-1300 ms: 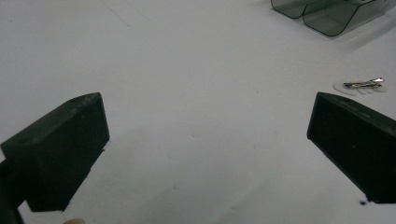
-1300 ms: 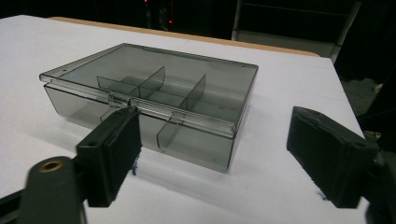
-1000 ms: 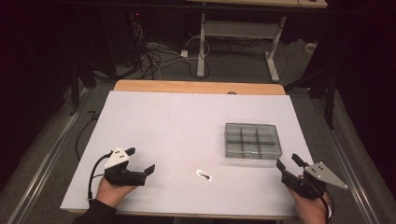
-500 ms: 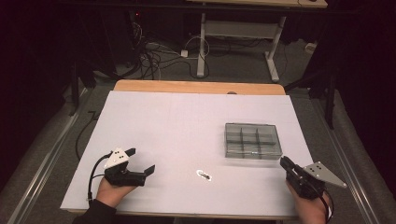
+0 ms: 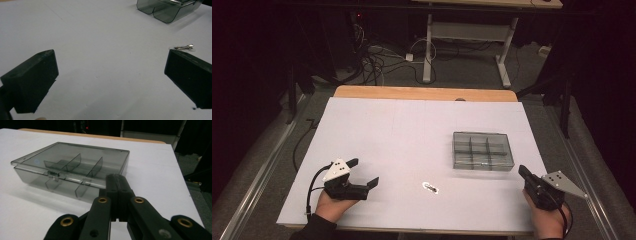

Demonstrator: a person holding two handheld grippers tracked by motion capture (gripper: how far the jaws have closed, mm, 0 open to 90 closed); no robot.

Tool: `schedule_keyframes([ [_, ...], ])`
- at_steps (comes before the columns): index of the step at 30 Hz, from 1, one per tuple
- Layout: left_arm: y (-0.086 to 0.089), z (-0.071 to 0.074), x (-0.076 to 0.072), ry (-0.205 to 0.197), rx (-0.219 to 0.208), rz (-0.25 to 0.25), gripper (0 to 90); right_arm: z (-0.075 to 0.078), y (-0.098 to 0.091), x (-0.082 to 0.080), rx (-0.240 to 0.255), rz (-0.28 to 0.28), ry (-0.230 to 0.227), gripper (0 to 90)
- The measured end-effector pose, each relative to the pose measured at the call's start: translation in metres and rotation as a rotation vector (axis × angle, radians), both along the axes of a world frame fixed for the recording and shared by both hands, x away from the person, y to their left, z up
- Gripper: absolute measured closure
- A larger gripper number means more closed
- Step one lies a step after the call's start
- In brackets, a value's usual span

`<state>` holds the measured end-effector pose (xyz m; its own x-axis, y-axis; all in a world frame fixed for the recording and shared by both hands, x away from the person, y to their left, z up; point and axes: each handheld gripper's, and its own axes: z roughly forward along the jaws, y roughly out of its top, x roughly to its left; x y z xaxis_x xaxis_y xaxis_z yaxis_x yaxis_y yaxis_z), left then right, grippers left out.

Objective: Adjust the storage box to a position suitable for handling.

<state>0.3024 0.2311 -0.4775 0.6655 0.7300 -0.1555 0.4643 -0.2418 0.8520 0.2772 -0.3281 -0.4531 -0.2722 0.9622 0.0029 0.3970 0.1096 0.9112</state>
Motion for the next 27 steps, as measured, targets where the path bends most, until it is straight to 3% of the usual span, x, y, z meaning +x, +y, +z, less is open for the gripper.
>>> schedule_keyframes([
  [4, 0.000, -0.001, 0.001, 0.001, 0.002, -0.004, 0.0, 0.003, -0.002, 0.016, -0.021, -0.001, 0.028, 90.0],
  [10, 0.001, -0.001, 0.002, 0.001, -0.005, -0.002, 0.0, 0.002, -0.014, 0.056, -0.067, -0.012, 0.122, 90.0],
  [16, 0.000, -0.001, 0.002, 0.005, 0.000, -0.003, 0.0, -0.006, -0.020, 0.087, -0.065, 0.010, 0.189, 90.0],
  [22, -0.001, -0.001, 0.001, 0.005, 0.000, -0.002, 0.0, -0.015, -0.025, 0.105, -0.027, 0.038, 0.242, 90.0],
  [27, 0.000, -0.002, 0.002, 0.009, 0.002, 0.005, 0.0, -0.019, -0.023, 0.110, -0.023, 0.054, 0.257, 90.0],
])
